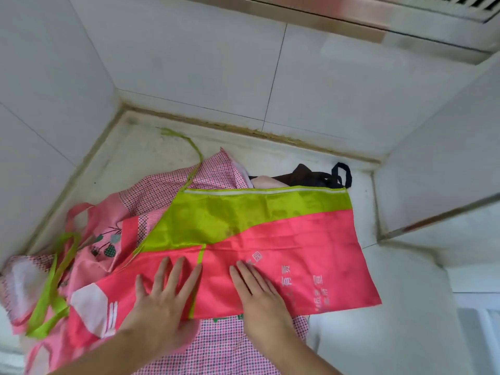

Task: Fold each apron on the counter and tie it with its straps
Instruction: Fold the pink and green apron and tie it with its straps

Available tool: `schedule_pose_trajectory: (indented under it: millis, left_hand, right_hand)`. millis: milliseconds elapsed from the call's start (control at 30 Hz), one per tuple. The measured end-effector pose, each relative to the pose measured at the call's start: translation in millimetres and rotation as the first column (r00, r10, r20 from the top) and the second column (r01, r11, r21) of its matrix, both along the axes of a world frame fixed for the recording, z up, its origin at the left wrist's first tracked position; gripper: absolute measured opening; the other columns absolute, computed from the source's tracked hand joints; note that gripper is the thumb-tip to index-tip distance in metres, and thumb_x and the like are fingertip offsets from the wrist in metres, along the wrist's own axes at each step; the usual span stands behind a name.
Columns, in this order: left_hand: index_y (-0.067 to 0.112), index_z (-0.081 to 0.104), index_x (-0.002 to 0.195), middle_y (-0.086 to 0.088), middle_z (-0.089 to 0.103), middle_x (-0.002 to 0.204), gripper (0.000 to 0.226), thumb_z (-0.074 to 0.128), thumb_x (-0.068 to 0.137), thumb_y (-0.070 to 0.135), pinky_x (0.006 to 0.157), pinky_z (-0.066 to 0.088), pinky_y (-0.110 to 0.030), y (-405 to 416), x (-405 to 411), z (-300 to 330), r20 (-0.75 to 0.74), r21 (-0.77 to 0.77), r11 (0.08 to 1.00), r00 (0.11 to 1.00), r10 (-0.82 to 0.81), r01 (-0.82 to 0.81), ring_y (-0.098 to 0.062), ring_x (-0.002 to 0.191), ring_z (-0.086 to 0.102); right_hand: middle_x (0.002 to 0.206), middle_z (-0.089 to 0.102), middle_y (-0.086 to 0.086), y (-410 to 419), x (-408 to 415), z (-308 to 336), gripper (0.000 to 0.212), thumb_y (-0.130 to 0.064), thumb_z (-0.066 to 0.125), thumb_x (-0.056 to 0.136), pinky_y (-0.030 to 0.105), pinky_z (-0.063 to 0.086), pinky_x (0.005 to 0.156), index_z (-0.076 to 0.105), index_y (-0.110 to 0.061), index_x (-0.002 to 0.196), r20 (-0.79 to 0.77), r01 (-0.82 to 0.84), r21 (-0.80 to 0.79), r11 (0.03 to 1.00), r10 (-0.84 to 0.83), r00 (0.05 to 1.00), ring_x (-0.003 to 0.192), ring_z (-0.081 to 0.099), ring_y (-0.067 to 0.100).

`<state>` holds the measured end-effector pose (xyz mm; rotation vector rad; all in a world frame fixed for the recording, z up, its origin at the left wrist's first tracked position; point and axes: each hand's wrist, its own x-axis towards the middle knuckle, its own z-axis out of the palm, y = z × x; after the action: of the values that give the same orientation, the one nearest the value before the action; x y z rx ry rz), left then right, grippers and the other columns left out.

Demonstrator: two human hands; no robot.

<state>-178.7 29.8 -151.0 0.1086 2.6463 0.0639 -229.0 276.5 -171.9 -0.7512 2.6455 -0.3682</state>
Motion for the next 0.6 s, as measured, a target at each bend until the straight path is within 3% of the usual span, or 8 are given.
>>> schedule_pose_trajectory:
  millis: [100, 167, 233, 300, 367, 467, 533, 600]
  left_hand:
    - [0.02, 0.021, 0.165, -0.021, 0.034, 0.165, 0.099, 0.07, 0.079, 0.027, 0.087, 0.041, -0.085, -7, -6, -13, 0.025, -0.098, 0.994, 0.998, 0.055, -0.053, -0.055, 0.143, 0.041]
    - [0.014, 0.031, 0.161, -0.021, 0.039, 0.163, 0.103, 0.08, 0.071, 0.016, 0.08, 0.042, -0.087, -22, -6, -18, 0.01, -0.125, 0.991, 0.999, 0.049, -0.048, -0.053, 0.14, 0.046]
    - [0.01, 0.044, 0.152, -0.021, 0.052, 0.151, 0.11, 0.09, 0.053, 0.004, 0.067, 0.045, -0.084, -41, 1, -23, 0.016, -0.166, 0.986, 1.0, -0.009, 0.011, -0.049, 0.131, 0.052]
    - [0.008, 0.044, 0.15, -0.021, 0.056, 0.148, 0.111, 0.089, 0.049, -0.004, 0.067, 0.045, -0.082, -59, 9, -30, -0.03, -0.208, 0.977, 0.998, -0.051, 0.043, -0.044, 0.131, 0.046]
    - [0.008, 0.043, 0.151, -0.019, 0.057, 0.147, 0.113, 0.088, 0.049, -0.008, 0.071, 0.048, -0.08, -72, 12, -25, -0.075, -0.22, 0.973, 0.993, -0.086, 0.068, -0.043, 0.131, 0.049]
    - [0.008, 0.049, 0.149, -0.017, 0.062, 0.144, 0.11, 0.09, 0.049, -0.005, 0.077, 0.054, -0.072, -85, 12, -18, -0.061, -0.242, 0.967, 0.993, -0.098, 0.08, -0.043, 0.125, 0.062]
    - [0.005, 0.052, 0.15, -0.017, 0.065, 0.141, 0.106, 0.09, 0.05, 0.001, 0.08, 0.058, -0.068, -96, 14, -15, -0.036, -0.269, 0.959, 0.994, -0.1, 0.087, -0.043, 0.122, 0.066]
    - [0.01, 0.032, 0.158, -0.015, 0.053, 0.155, 0.098, 0.073, 0.07, 0.004, 0.097, 0.053, -0.063, -100, 16, -1, -0.076, -0.244, 0.964, 0.989, -0.127, 0.105, -0.042, 0.138, 0.055]
  right_hand:
    - [0.166, 0.039, -0.004, 39, -8, -3, 0.093, -0.004, 0.045, 0.067, 0.037, 0.03, 0.124, 0.043, -0.021, 0.159, -0.098, 0.034, 0.118, 0.992, -0.023, 0.995, 0.148, 0.042, 0.017]
    - [0.159, 0.049, -0.001, 75, -11, -7, 0.089, -0.001, 0.032, 0.066, 0.039, 0.022, 0.122, 0.053, -0.016, 0.152, -0.141, 0.122, 0.212, 0.97, -0.093, 0.986, 0.141, 0.052, 0.02]
    - [0.154, 0.055, 0.005, 115, -15, -7, 0.087, 0.003, 0.045, 0.063, 0.042, 0.034, 0.119, 0.057, -0.011, 0.148, -0.165, 0.212, 0.299, 0.93, -0.169, 0.972, 0.134, 0.06, 0.026]
    - [0.149, 0.059, 0.012, 151, -18, -3, 0.089, 0.01, 0.057, 0.056, 0.049, 0.054, 0.102, 0.059, -0.003, 0.144, -0.132, 0.277, 0.392, 0.877, -0.244, 0.961, 0.127, 0.065, 0.034]
    - [0.143, 0.064, 0.016, 174, -17, 4, 0.082, 0.009, 0.06, 0.06, 0.052, 0.059, 0.093, 0.06, 0.0, 0.142, -0.104, 0.316, 0.444, 0.839, -0.302, 0.948, 0.122, 0.067, 0.037]
    - [0.135, 0.069, 0.013, 181, -15, 20, 0.085, 0.009, 0.076, 0.053, 0.052, 0.059, 0.094, 0.066, -0.003, 0.137, -0.079, 0.34, 0.463, 0.818, -0.344, 0.936, 0.12, 0.07, 0.034]
    - [0.136, 0.069, 0.007, 179, -7, 26, 0.091, 0.009, 0.077, 0.049, 0.05, 0.059, 0.097, 0.068, -0.009, 0.137, -0.079, 0.315, 0.452, 0.835, -0.314, 0.946, 0.121, 0.069, 0.03]
    - [0.137, 0.069, 0.004, 176, 11, 23, 0.094, 0.008, 0.077, 0.047, 0.048, 0.06, 0.095, 0.067, -0.013, 0.138, -0.031, 0.271, 0.463, 0.844, -0.29, 0.957, 0.12, 0.069, 0.029]
